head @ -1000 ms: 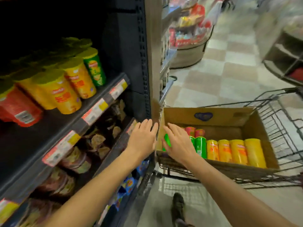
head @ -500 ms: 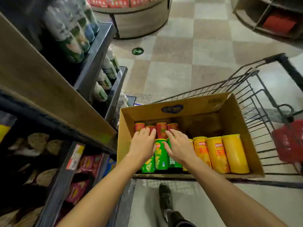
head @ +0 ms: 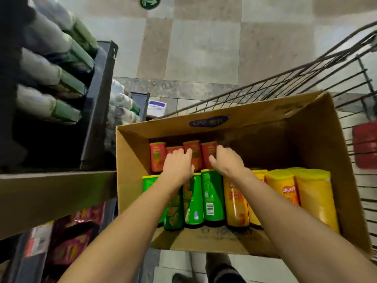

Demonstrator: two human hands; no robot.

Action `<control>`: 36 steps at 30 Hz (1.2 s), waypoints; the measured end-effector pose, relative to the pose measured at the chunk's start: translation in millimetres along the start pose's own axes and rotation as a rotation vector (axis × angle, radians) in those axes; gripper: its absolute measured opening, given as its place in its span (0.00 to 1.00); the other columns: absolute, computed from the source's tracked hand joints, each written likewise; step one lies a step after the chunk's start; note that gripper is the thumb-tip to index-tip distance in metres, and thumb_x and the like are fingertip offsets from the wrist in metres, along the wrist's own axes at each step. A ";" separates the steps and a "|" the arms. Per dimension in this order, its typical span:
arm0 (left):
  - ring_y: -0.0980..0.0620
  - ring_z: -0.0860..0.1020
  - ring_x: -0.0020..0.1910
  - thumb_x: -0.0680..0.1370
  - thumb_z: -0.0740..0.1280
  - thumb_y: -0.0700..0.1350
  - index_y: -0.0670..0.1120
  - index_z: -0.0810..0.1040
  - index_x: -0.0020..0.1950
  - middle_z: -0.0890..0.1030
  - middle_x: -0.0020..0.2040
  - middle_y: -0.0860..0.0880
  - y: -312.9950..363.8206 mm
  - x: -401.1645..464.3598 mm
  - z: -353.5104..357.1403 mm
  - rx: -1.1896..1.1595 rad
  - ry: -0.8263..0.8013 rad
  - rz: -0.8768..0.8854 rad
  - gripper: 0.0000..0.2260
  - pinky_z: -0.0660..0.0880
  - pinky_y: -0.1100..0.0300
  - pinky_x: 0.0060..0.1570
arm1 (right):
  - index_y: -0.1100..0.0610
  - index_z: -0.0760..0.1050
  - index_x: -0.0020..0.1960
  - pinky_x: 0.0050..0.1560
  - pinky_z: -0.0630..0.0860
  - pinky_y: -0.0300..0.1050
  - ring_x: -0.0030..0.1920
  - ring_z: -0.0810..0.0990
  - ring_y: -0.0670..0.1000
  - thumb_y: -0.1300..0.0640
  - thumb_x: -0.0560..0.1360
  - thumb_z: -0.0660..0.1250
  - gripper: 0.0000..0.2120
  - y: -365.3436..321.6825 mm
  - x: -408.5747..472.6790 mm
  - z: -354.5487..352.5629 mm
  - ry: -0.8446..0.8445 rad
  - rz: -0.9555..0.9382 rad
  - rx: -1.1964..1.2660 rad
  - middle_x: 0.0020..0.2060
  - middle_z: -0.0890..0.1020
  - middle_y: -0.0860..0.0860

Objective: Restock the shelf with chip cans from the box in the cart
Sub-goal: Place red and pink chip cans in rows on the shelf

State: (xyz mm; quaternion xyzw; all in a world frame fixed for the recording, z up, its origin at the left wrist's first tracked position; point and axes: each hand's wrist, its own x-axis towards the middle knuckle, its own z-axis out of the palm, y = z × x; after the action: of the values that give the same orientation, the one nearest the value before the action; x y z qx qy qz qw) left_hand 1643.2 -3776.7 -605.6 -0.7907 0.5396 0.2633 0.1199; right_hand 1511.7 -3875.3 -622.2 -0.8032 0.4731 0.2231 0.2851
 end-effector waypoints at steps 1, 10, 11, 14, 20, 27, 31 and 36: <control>0.41 0.75 0.61 0.79 0.62 0.52 0.44 0.67 0.69 0.76 0.62 0.42 -0.9 8.5 4.6 -0.008 -0.021 -0.014 0.21 0.72 0.48 0.57 | 0.63 0.74 0.61 0.56 0.75 0.53 0.59 0.78 0.64 0.48 0.80 0.60 0.19 -0.5 7.7 1.3 -0.051 0.035 0.024 0.59 0.80 0.63; 0.36 0.78 0.57 0.79 0.64 0.47 0.36 0.80 0.54 0.81 0.55 0.36 0.6 51.7 28.9 -0.138 -0.176 -0.119 0.15 0.74 0.50 0.55 | 0.56 0.65 0.76 0.68 0.67 0.50 0.72 0.69 0.60 0.47 0.82 0.57 0.25 -1.9 47.9 18.6 -0.327 0.234 0.046 0.74 0.68 0.59; 0.36 0.78 0.57 0.79 0.64 0.46 0.35 0.80 0.54 0.81 0.55 0.36 1.4 54.1 30.8 -0.142 -0.195 -0.137 0.15 0.74 0.51 0.55 | 0.52 0.56 0.80 0.70 0.66 0.52 0.74 0.67 0.60 0.47 0.82 0.58 0.29 -0.6 50.6 19.9 -0.293 0.234 0.090 0.76 0.65 0.58; 0.37 0.78 0.58 0.79 0.61 0.42 0.35 0.81 0.54 0.82 0.56 0.37 5.9 60.8 36.6 -0.175 -0.271 -0.198 0.13 0.74 0.53 0.56 | 0.50 0.45 0.81 0.70 0.64 0.52 0.75 0.63 0.61 0.51 0.81 0.60 0.34 5.6 52.4 20.1 -0.206 0.199 0.194 0.78 0.59 0.59; 0.40 0.76 0.64 0.81 0.56 0.41 0.38 0.79 0.61 0.78 0.64 0.40 15.1 71.6 49.2 -0.272 -0.399 -0.244 0.15 0.72 0.55 0.58 | 0.57 0.59 0.78 0.69 0.65 0.50 0.74 0.66 0.61 0.53 0.82 0.56 0.25 22.9 55.0 22.3 -0.348 0.278 0.067 0.76 0.65 0.60; 0.39 0.75 0.65 0.79 0.67 0.45 0.36 0.72 0.70 0.75 0.66 0.37 24.7 74.0 56.6 -0.505 -0.328 -0.356 0.22 0.72 0.53 0.59 | 0.66 0.77 0.56 0.46 0.68 0.46 0.56 0.78 0.62 0.56 0.78 0.62 0.14 49.7 32.3 -6.7 -0.097 0.260 0.282 0.52 0.80 0.62; 0.36 0.78 0.54 0.76 0.67 0.43 0.36 0.79 0.47 0.81 0.54 0.36 18.4 58.3 42.2 -0.577 -0.105 -0.370 0.10 0.72 0.51 0.47 | 0.61 0.74 0.48 0.42 0.74 0.49 0.45 0.79 0.57 0.48 0.77 0.69 0.15 52.5 17.0 -14.7 0.018 0.162 0.410 0.40 0.78 0.54; 0.43 0.75 0.58 0.72 0.76 0.49 0.47 0.65 0.67 0.75 0.59 0.41 1.4 15.5 17.7 -0.654 0.153 -0.167 0.29 0.74 0.49 0.55 | 0.54 0.63 0.70 0.56 0.77 0.52 0.56 0.79 0.56 0.46 0.73 0.73 0.32 33.5 -13.0 -29.7 0.143 -0.076 0.392 0.57 0.79 0.54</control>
State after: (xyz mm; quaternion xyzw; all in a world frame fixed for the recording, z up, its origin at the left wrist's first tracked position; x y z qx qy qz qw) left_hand 1641.1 -3781.1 -628.6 -0.8462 0.3672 0.3516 -0.1595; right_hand 1478.8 -3900.0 -600.4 -0.7635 0.4956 0.0581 0.4100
